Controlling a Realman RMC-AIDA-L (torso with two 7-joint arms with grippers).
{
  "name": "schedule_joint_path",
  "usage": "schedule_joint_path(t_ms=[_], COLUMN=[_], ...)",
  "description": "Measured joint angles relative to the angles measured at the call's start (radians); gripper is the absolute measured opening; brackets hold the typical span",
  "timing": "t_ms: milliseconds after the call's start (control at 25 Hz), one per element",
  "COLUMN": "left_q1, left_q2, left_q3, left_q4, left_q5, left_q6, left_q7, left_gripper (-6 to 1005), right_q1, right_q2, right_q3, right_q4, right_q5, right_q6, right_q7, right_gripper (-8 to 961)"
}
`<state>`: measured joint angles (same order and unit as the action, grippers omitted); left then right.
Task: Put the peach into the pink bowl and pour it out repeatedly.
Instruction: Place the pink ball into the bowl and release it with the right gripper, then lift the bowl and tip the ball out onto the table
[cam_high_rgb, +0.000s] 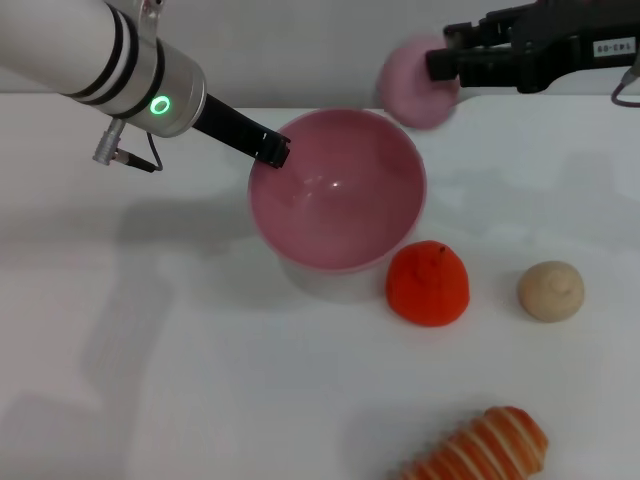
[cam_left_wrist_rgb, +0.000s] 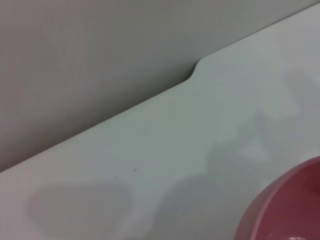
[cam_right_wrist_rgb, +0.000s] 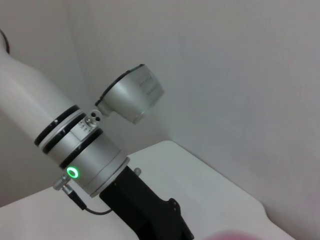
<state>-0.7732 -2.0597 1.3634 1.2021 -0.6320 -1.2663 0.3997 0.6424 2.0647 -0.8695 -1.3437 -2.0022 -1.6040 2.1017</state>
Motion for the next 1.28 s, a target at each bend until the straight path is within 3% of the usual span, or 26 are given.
schedule_joint_path(t_ms=[320, 520, 680, 800, 1000, 1280], left_q1=[0.000, 0.001, 0.005, 0.004, -0.010, -0.006], left_q2=[-0.001, -0.002, -0.003, -0.003, -0.004, -0.005], left_q3=[-0.001, -0.002, 0.000, 0.010, 0.032, 0.082], left_q4=[-0.002, -0.002, -0.002, -0.014, -0.035, -0.042], left_q5=[0.001, -0.007, -0.033, -0.053, -0.069, -0.121], left_q6=[0.006, 0.019, 0.042, 0.062, 0.093, 0.186], left_q7=[0.004, 0.012, 0.029, 0.034, 0.055, 0.091], left_gripper=[55, 55, 56, 56, 56, 57], right_q1=[-0.029, -0.090, -0.180, -0.209, -0.295, -0.382], right_q2=[-0.007, -0.003, -0.009, -0.010, 0.001, 0.001], right_q3=[0.037, 0.130, 0.211, 0.231, 0.272, 0.326], right_q4=[0.000, 0.010, 0.090, 0.116, 0.140, 0.413], right_q5=[0.035, 0.141, 0.282, 0.305, 0.417, 0.663], right_q6=[0.001, 0.002, 0.005, 0.001, -0.006, -0.016], right_q7=[-0.004, -0.084, -0.194, -0.219, -0.334, -0.623], right_gripper=[469, 671, 670, 669, 667, 664])
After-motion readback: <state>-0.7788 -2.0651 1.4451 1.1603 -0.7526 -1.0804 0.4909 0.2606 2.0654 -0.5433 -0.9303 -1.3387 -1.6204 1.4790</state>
